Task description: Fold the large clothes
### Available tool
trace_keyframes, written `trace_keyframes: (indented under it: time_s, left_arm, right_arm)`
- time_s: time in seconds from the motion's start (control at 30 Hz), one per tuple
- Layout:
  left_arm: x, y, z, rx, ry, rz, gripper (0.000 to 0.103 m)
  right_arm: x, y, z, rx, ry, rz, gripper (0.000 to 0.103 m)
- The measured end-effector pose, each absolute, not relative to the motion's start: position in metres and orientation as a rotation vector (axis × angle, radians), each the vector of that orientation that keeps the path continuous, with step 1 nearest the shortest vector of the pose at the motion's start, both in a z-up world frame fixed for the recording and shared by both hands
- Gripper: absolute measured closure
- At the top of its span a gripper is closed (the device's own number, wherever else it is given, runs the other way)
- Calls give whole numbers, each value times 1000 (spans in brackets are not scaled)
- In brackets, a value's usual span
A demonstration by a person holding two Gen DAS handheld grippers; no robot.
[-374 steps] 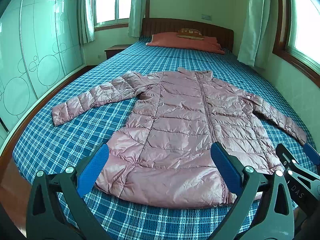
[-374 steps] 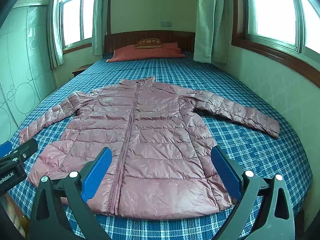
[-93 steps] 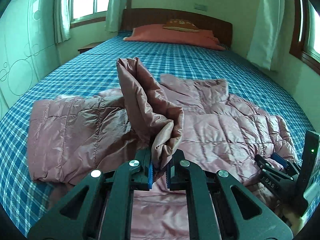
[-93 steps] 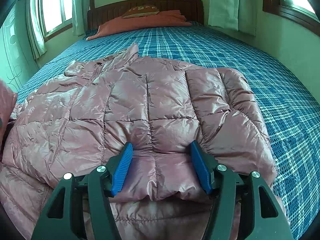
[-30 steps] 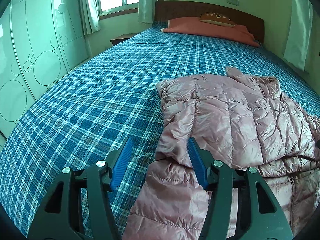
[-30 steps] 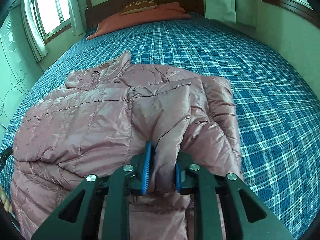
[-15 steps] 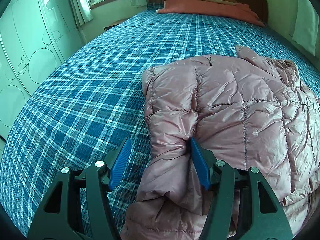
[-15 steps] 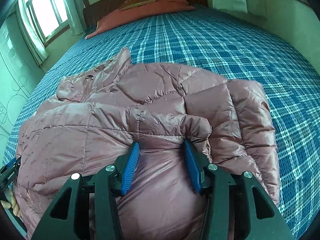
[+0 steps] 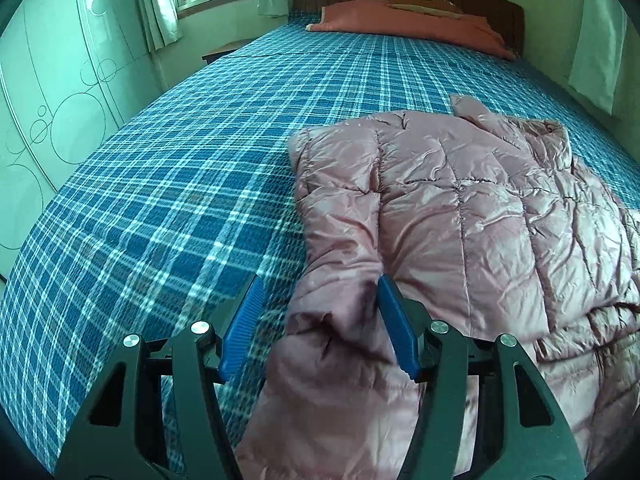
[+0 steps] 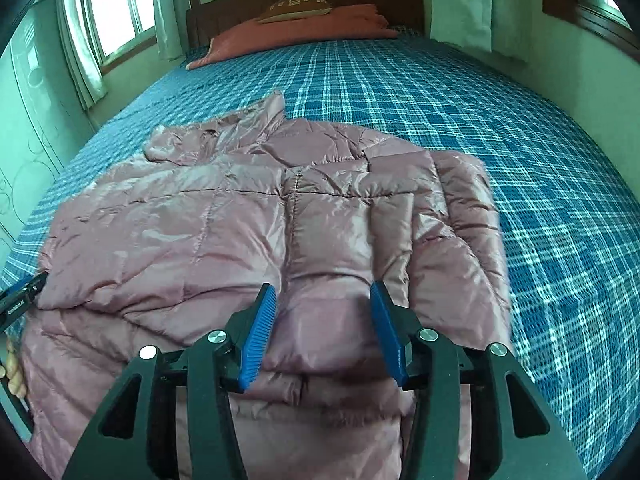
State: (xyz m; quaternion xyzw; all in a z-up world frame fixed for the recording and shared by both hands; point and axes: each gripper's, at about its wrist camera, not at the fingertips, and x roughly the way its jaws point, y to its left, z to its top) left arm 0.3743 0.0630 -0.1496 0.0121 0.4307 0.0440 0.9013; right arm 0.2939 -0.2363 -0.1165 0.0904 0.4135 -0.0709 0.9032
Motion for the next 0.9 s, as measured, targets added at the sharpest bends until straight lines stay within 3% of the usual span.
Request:
trace_keyframes:
  time_s: [0.07, 0.57, 0.9]
  left_arm:
    - [352, 78, -143, -5, 887, 97, 43]
    - [130, 178, -145, -337, 993, 167, 43]
    - [44, 187, -159, -620, 1006, 133, 43]
  right_arm:
    - [265, -242, -112, 208, 850, -151, 49]
    - [22, -286, -128, 447, 872, -314, 48]
    - [-51, -275, -147, 600, 831, -303, 48]
